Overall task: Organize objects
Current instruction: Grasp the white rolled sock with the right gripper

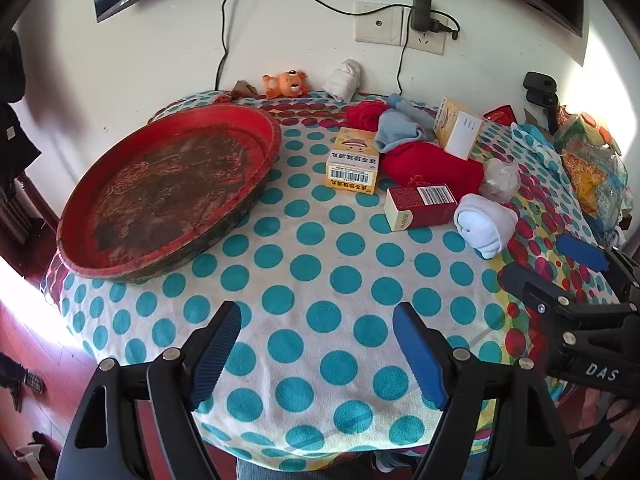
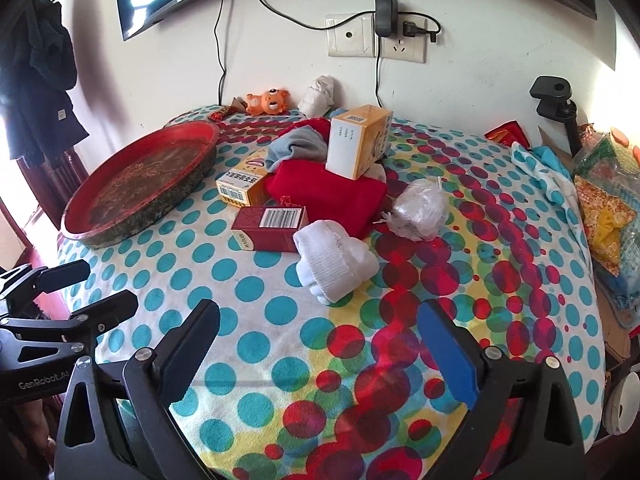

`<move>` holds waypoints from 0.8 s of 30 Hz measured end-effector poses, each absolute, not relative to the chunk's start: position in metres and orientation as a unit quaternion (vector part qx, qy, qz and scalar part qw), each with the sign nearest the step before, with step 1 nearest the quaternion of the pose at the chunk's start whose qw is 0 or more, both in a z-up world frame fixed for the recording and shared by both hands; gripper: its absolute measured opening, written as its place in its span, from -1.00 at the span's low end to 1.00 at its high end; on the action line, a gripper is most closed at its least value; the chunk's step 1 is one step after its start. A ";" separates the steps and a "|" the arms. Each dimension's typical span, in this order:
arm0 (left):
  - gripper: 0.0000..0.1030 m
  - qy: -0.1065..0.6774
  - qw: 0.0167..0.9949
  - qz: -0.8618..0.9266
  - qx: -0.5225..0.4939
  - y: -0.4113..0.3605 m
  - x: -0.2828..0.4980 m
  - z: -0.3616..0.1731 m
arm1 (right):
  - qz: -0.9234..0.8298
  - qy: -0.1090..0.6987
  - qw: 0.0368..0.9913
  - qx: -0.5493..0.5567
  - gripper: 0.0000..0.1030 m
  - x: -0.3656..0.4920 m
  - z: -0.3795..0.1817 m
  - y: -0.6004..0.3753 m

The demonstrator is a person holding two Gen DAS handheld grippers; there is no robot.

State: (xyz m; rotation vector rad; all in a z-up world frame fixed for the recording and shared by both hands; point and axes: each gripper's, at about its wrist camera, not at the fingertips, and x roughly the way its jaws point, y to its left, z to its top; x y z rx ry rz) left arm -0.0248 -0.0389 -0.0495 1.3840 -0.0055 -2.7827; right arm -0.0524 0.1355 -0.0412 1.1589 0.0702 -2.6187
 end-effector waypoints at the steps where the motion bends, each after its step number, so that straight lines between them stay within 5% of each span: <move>1: 0.57 -0.006 0.015 -0.895 0.447 -0.038 -0.027 -0.051 | -0.905 0.024 0.137 0.402 0.86 -0.055 -0.043 0.136; 7: 0.57 -0.026 -0.021 -0.889 0.457 -0.030 -0.045 -0.059 | -0.897 0.004 0.139 0.419 0.57 -0.073 -0.055 0.143; 21: 0.57 -0.103 -0.127 -0.881 0.443 -0.014 -0.089 -0.059 | -0.890 0.009 0.151 0.430 0.35 -0.107 -0.068 0.135; 24: 0.57 -0.128 -0.149 -0.877 0.438 -0.004 -0.095 -0.063 | -0.891 0.021 0.153 0.428 -0.01 -0.109 -0.070 0.134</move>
